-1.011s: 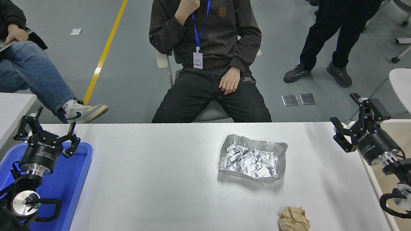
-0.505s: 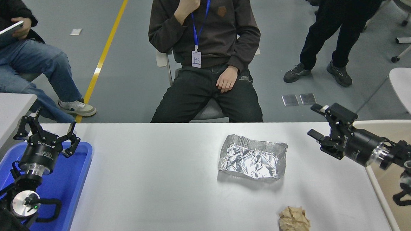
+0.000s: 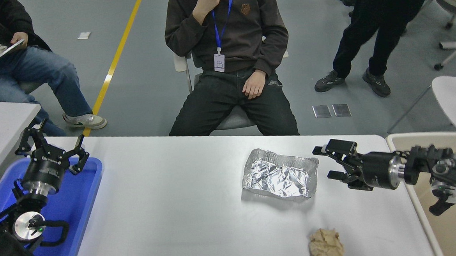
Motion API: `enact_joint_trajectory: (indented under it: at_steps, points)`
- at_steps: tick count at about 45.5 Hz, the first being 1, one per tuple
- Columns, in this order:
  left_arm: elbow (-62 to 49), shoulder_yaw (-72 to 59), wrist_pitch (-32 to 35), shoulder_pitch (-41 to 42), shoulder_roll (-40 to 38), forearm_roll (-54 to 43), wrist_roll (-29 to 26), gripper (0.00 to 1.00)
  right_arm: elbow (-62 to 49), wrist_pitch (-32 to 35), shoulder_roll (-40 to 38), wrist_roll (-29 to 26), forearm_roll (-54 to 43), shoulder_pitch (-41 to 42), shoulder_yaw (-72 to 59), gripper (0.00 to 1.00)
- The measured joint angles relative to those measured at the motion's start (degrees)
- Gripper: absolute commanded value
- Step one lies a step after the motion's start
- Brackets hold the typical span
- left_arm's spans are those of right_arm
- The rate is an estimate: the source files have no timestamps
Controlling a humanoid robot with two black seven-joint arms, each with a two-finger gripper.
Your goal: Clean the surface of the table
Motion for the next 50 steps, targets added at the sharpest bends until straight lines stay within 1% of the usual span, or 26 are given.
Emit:
enact_joint_trajectory:
  at_steps: [8,16,23,33,50]
  points:
    - [0.0,0.0,0.0,0.0,0.0,0.0,0.0,1.0,-1.6,-0.9,3.6,-3.6,0.2,4.4,-4.8,0.99]
    - [0.0,0.0,0.0,0.0,0.0,0.0,0.0,1.0,-6.8,-3.6,9.9,-6.8,0.2,9.3,-12.6,0.99]
    - [0.0,0.0,0.0,0.0,0.0,0.0,0.0,1.0,-10.6,-5.8,14.5,-10.3,0.4,11.6,-16.8,0.99]
    - [0.0,-0.1,0.0,0.0,0.0,0.0,0.0,1.0,-16.1,-9.0,18.4,-14.5,0.5,11.6,-19.4,0.99]
    - [0.0,-0.1,0.0,0.0,0.0,0.0,0.0,1.0,-19.5,-10.4,20.6,-16.5,0.5,9.9,-20.5,0.98]
